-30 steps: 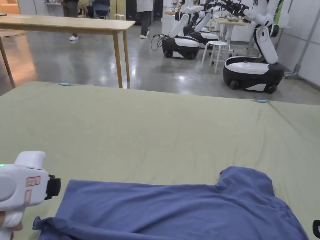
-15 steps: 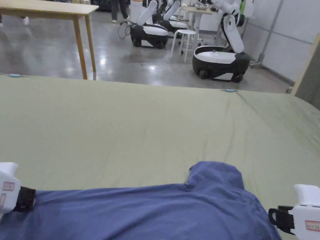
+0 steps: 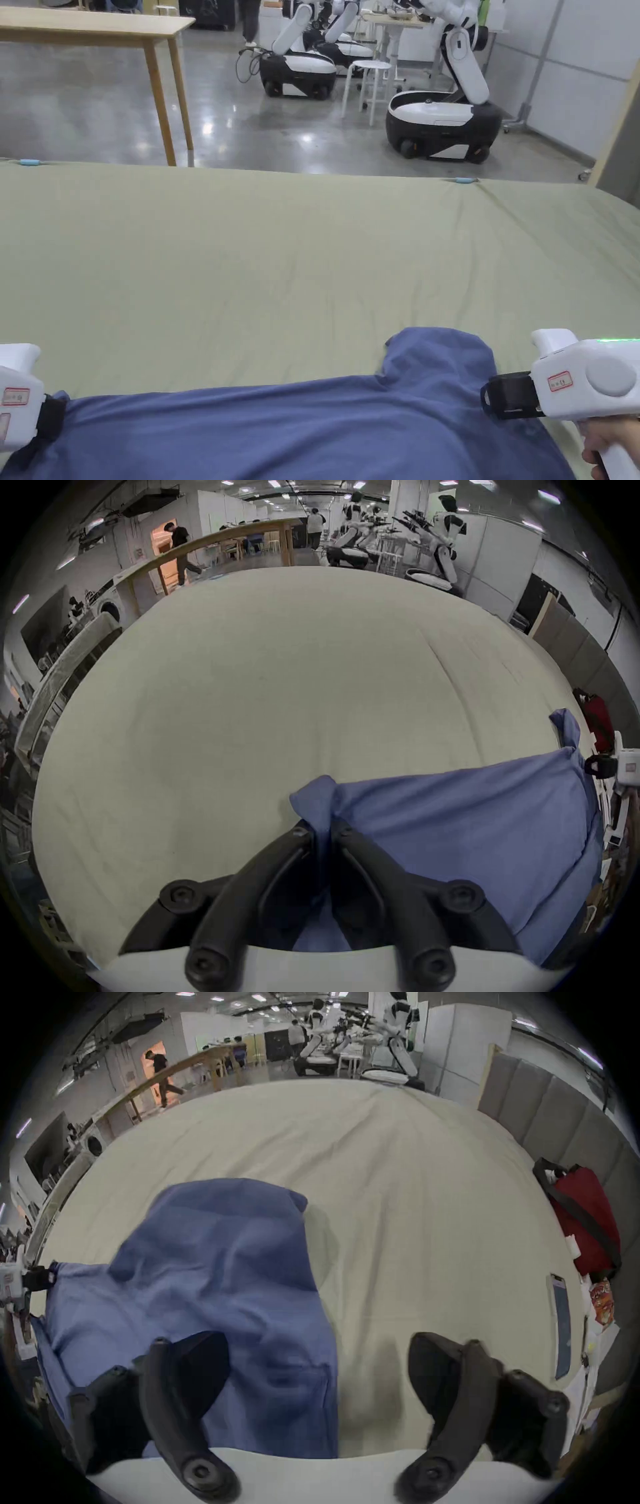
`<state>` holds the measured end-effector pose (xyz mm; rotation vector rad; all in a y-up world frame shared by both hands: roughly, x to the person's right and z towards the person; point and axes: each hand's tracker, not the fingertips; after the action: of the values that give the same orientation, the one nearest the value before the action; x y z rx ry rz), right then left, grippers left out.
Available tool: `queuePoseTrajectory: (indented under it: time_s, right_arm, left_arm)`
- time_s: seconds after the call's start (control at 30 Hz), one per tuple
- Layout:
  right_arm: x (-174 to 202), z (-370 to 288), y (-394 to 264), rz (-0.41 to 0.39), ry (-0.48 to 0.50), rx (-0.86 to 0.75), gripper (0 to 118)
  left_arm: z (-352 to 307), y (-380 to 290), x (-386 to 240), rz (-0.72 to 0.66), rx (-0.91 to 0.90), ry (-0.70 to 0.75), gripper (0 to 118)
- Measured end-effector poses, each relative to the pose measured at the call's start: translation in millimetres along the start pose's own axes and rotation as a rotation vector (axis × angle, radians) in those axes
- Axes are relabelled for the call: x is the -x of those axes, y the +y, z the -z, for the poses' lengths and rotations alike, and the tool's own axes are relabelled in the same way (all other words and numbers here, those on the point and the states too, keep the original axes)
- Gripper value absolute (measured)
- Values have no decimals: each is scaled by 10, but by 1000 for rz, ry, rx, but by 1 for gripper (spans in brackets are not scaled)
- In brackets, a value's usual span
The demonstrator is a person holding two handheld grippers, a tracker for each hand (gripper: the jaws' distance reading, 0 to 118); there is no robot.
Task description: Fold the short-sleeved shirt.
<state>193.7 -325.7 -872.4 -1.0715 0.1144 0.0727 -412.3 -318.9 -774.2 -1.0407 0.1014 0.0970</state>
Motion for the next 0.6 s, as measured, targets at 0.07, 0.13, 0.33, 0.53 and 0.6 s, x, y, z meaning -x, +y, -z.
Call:
queuePoseTrajectory:
  time_s: [0.07,0.13,0.33,0.53,0.6]
  right_arm:
    - [-38,86,-18,14,12,25,65]
    - [-33,27,-50,3,-3,5,15]
    - [-89,-514,-166,42,66,-100,4]
    - [43,-1313,-397,35,84,-221,4]
    - [1,-1530,-492,37,99,-246,4]
  left_arm:
    - [-3,-4,-34,8,1,7,6]
    - [-12,5,-40,20,2,14,6]
    - [-292,-67,16,3,-86,-29,6]
    - [-882,-218,156,22,-146,-82,6]
    - [-1076,-321,199,31,-173,-90,6]
